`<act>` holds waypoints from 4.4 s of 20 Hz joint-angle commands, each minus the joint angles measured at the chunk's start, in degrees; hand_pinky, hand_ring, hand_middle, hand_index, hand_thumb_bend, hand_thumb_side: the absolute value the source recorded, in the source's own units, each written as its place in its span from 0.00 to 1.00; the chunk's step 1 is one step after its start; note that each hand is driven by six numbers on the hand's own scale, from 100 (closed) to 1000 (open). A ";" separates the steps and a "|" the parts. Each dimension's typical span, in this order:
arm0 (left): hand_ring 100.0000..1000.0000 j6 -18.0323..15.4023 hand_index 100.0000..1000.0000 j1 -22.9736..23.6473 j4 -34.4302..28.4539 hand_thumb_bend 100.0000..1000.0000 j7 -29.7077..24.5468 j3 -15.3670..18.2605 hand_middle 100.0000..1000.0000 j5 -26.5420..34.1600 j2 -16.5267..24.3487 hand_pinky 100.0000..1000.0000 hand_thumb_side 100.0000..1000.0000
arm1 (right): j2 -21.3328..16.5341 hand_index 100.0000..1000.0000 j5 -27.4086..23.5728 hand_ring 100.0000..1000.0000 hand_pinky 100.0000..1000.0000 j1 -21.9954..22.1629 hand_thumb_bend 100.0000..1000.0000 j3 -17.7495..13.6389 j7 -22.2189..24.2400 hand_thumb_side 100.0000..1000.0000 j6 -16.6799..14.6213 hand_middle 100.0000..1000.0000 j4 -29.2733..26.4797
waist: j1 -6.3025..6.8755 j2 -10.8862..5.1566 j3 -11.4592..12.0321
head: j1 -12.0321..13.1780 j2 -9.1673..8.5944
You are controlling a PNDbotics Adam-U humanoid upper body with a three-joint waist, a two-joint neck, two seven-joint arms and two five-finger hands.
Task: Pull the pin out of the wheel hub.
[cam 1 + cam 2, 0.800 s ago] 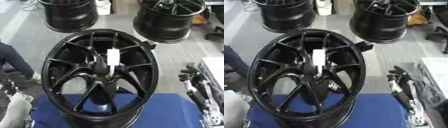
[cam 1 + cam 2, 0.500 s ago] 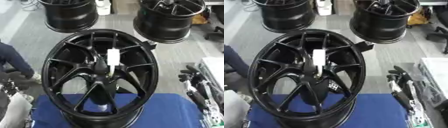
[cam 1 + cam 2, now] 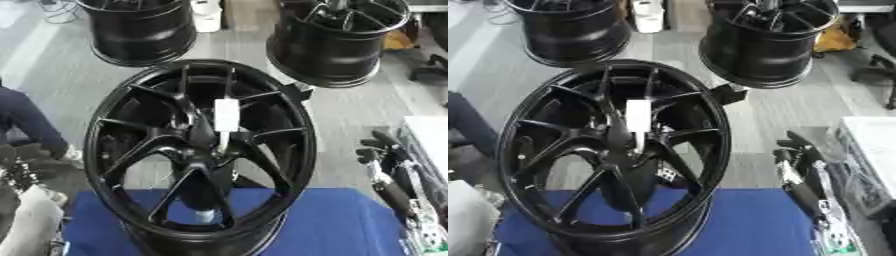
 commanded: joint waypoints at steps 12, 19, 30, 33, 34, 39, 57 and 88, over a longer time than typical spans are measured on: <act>0.62 0.27 0.71 0.19 -0.51 0.52 -1.04 -0.64 0.60 -0.21 1.76 0.62 0.67 | -36.10 0.96 -11.79 0.81 0.77 -25.23 0.00 17.65 27.78 0.29 10.46 0.86 -7.43 | -1.05 -1.28 1.50 | -3.17 0.56; 0.62 0.23 0.71 0.40 -0.43 0.52 -1.20 -0.74 0.60 -0.29 1.96 0.62 0.67 | -34.30 0.97 -6.85 0.82 0.78 -34.52 0.00 22.81 35.76 0.58 11.93 0.87 -0.20 | -1.26 -1.58 1.65 | -3.47 0.67; 0.62 0.30 0.71 0.44 -0.11 0.52 -1.81 -1.30 0.60 -0.17 1.77 0.62 0.67 | -19.18 0.98 2.71 0.83 0.79 -49.96 0.00 31.87 45.36 0.70 14.17 0.88 12.51 | -0.93 -2.06 3.33 | -5.95 1.18; 0.62 0.35 0.71 0.39 -0.08 0.52 -1.69 -1.23 0.60 -0.18 1.72 0.62 0.67 | -16.29 0.98 5.55 0.83 0.80 -52.30 0.00 31.69 47.11 0.69 12.27 0.89 16.09 | -0.92 -1.99 3.30 | -5.97 1.17; 0.62 0.36 0.71 0.38 -0.06 0.52 -1.67 -1.22 0.60 -0.19 1.72 0.62 0.67 | -15.71 0.98 6.54 0.83 0.80 -52.58 0.00 31.64 47.37 0.69 11.53 0.89 16.70 | -0.92 -1.99 3.32 | -5.98 1.17; 0.62 0.36 0.71 0.41 0.00 0.52 -1.63 -1.21 0.60 -0.16 1.76 0.62 0.67 | -14.16 0.98 11.53 0.84 0.81 -52.74 0.00 31.96 48.74 0.71 8.80 0.90 17.20 | -0.94 -2.04 3.38 | -6.07 1.12; 0.62 0.18 0.71 0.42 0.18 0.53 -1.70 -1.25 0.59 -0.40 1.59 0.62 0.67 | -10.53 0.98 25.74 0.82 0.80 -51.28 0.00 32.66 51.45 0.71 1.82 0.82 18.93 | -0.65 -1.88 3.18 | -6.29 1.25; 0.61 0.41 0.71 0.26 0.31 0.53 -1.86 -1.33 0.59 -0.30 1.73 0.62 0.68 | -15.28 0.85 17.37 0.40 0.63 -56.62 0.00 29.54 44.89 0.17 1.58 0.25 15.79 | -1.06 -1.99 3.36 | -6.27 0.61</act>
